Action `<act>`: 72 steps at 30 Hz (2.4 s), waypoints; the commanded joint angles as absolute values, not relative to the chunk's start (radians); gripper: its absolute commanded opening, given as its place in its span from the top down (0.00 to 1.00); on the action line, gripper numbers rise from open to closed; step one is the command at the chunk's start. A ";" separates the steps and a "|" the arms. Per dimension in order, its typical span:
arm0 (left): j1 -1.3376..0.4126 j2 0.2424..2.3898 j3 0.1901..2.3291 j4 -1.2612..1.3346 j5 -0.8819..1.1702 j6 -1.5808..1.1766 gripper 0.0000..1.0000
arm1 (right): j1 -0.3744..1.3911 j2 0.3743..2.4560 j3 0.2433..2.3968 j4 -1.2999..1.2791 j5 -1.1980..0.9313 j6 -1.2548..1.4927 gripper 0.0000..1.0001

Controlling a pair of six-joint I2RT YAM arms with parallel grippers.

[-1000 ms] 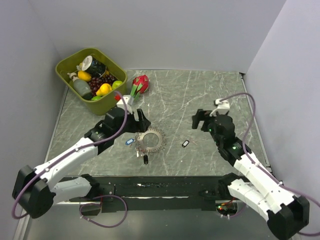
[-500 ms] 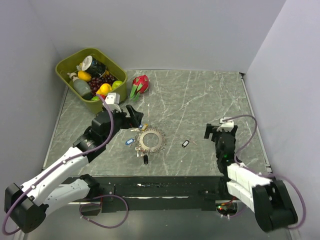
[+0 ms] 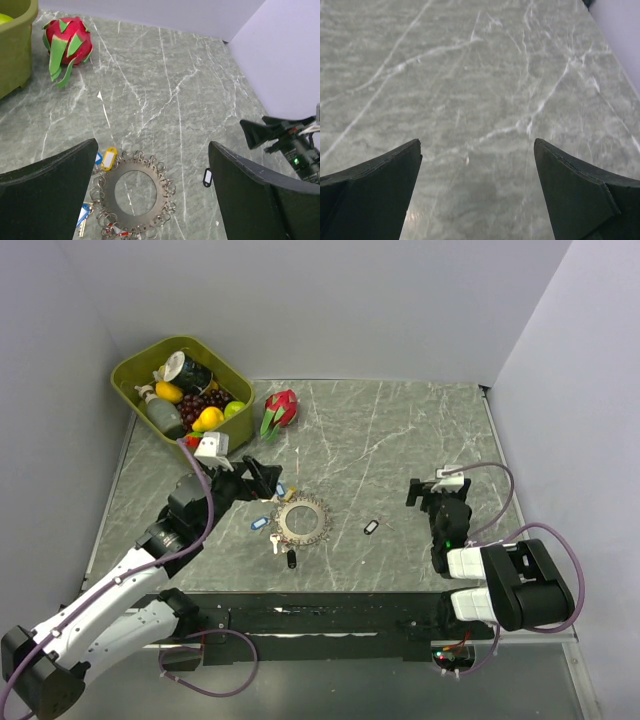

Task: Put the keys on the keyring

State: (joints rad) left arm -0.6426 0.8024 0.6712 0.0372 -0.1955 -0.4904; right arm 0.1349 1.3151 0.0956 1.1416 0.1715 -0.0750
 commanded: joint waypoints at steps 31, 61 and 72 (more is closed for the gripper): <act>-0.637 1.025 0.666 0.143 -0.127 -0.549 0.03 | 0.110 1.312 0.199 1.097 0.158 -0.066 0.00; -0.638 1.085 0.782 -0.066 -0.083 -0.584 0.03 | 0.106 1.310 0.206 1.089 0.147 -0.063 0.00; -0.638 1.011 0.761 -0.028 -0.063 -0.575 0.04 | 0.106 1.310 0.204 1.089 0.147 -0.063 0.00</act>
